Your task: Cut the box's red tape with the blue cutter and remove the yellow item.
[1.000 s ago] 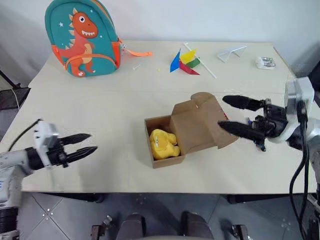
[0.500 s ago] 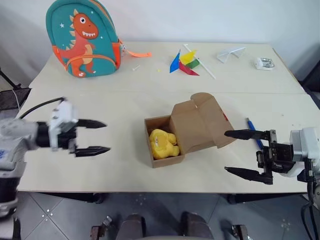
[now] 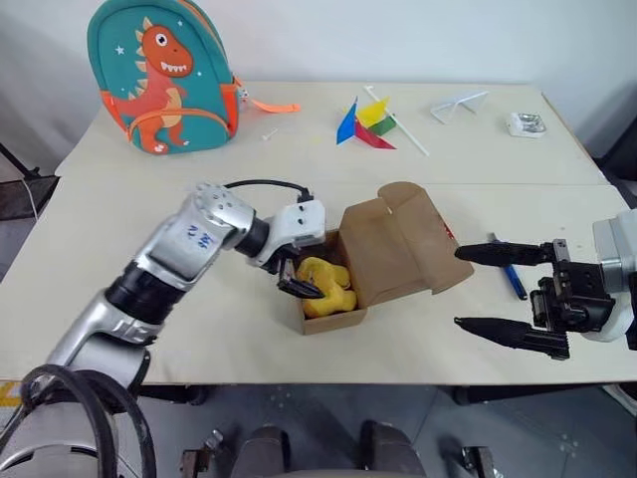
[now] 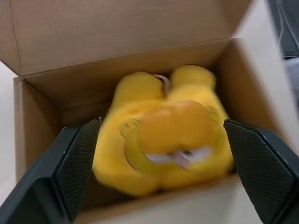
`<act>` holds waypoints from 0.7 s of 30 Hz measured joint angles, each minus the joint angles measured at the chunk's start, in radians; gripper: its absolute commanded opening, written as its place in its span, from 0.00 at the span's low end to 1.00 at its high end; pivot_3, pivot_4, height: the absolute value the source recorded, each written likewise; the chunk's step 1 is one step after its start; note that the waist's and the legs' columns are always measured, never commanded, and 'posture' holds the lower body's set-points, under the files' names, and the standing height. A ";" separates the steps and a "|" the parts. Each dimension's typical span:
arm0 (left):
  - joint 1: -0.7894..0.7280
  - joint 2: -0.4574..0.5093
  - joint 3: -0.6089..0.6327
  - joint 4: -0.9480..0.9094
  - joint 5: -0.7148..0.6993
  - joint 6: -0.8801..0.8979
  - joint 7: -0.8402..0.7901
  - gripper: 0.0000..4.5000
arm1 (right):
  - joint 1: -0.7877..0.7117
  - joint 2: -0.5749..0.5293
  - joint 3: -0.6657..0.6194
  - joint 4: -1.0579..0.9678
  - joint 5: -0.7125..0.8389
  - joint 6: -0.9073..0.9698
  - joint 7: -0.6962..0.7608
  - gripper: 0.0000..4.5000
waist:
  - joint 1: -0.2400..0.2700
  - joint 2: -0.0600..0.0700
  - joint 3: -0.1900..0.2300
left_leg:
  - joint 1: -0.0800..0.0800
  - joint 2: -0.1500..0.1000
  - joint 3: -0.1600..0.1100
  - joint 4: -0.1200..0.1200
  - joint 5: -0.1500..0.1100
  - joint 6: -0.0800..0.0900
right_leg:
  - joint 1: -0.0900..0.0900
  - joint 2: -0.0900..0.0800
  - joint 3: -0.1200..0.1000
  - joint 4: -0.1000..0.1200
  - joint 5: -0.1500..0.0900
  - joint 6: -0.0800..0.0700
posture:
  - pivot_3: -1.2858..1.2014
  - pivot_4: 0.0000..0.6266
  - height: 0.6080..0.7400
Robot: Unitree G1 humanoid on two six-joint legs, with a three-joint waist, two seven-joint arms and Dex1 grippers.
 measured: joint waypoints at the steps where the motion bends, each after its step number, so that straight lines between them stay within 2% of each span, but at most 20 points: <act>1: -0.005 -0.015 -0.012 0.007 0.017 -0.011 0.002 0.99 | 0.000 -0.008 -0.002 -0.014 0.017 0.024 -0.015 1.00 | 0.000 0.000 0.000 | 0.000 0.000 0.000 0.000 0.000 0.000 | 0.000 0.000 0.000 0.000 0.000 0.000 | 0.52 0.24 1.00; 4: -0.013 -0.033 -0.027 0.034 0.047 -0.032 -0.007 0.99 | -0.010 -0.019 -0.002 -0.038 0.056 0.068 -0.052 1.00 | -0.002 0.000 0.000 | 0.000 0.000 0.000 0.000 0.000 0.000 | 0.000 0.000 0.000 0.000 0.000 0.000 | 0.52 0.24 1.00; 9: -0.013 -0.068 -0.051 0.058 0.088 -0.062 -0.021 0.67 | -0.052 -0.023 -0.002 -0.056 0.103 0.113 -0.116 1.00 | 0.000 0.000 0.000 | -0.001 0.000 0.000 0.002 0.000 0.000 | 0.000 0.000 0.000 0.000 0.000 0.000 | 0.52 0.24 1.00; 17: -0.013 -0.079 -0.053 0.072 0.115 -0.098 -0.044 0.13 | 0.008 -0.023 -0.002 -0.046 0.018 0.102 -0.085 1.00 | 0.013 0.000 0.000 | -0.001 0.000 0.000 0.006 0.000 0.001 | 0.000 0.000 0.000 0.002 0.000 0.000 | 0.52 0.24 1.00; 19: -0.013 -0.096 -0.042 0.076 0.111 -0.098 -0.046 0.02 | 0.012 -0.019 -0.002 -0.046 0.010 0.098 -0.079 1.00 | 0.017 0.000 0.000 | -0.001 0.000 0.000 0.007 0.000 0.001 | 0.000 0.000 0.001 0.003 0.000 0.000 | 0.52 0.24 1.00; 21: -0.011 -0.116 -0.017 0.078 0.090 -0.096 -0.055 0.01 | 0.022 -0.004 -0.002 -0.044 0.005 0.090 -0.077 1.00 | 0.018 0.000 0.000 | -0.002 0.000 0.000 0.009 -0.001 0.001 | 0.000 0.000 0.001 0.004 0.000 0.000 | 0.52 0.24 1.00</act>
